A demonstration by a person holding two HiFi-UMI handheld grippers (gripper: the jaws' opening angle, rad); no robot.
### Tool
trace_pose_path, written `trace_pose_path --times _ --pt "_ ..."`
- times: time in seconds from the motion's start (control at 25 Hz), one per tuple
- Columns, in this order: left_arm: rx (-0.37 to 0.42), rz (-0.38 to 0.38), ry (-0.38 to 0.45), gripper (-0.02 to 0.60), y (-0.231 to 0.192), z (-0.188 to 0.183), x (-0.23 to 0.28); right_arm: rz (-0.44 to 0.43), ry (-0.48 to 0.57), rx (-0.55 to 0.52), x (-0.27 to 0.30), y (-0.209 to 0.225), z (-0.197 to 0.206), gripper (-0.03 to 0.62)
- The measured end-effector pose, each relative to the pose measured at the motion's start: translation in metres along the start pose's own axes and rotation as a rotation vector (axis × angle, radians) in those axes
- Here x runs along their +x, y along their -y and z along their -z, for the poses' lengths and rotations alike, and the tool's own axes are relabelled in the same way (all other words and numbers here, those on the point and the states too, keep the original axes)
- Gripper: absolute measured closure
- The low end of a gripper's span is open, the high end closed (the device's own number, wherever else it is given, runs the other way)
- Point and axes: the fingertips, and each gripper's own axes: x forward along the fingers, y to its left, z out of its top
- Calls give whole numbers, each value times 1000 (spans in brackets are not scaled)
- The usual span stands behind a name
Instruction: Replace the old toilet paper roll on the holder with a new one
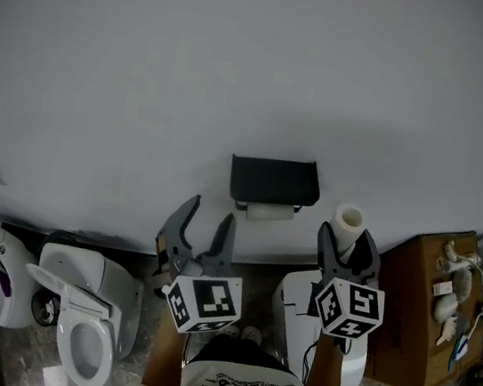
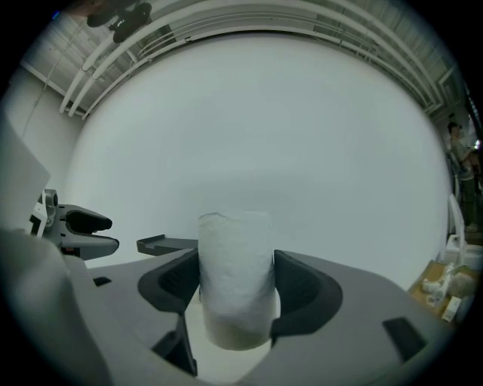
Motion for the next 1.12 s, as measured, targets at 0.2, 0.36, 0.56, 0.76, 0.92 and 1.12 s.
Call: trace_pose_path --times 0.2,0.36,0.56,0.76,0.92,1.12 --pt "232 25 -69 330 25 3 7 -1 -10 4 0 8 5 283" --pt "451 24 -128 330 41 12 13 4 -9 13 -1 13 7 283" --pt "602 53 -188 330 59 25 21 8 -13 19 -3 19 10 283" --pt "632 106 -198 330 77 28 25 10 -12 21 -5 21 11 283" --pt "723 124 -198 330 97 27 36 21 -18 26 -8 28 15 283" --pt "798 181 -221 330 120 34 55 32 -24 38 -10 36 18 283"
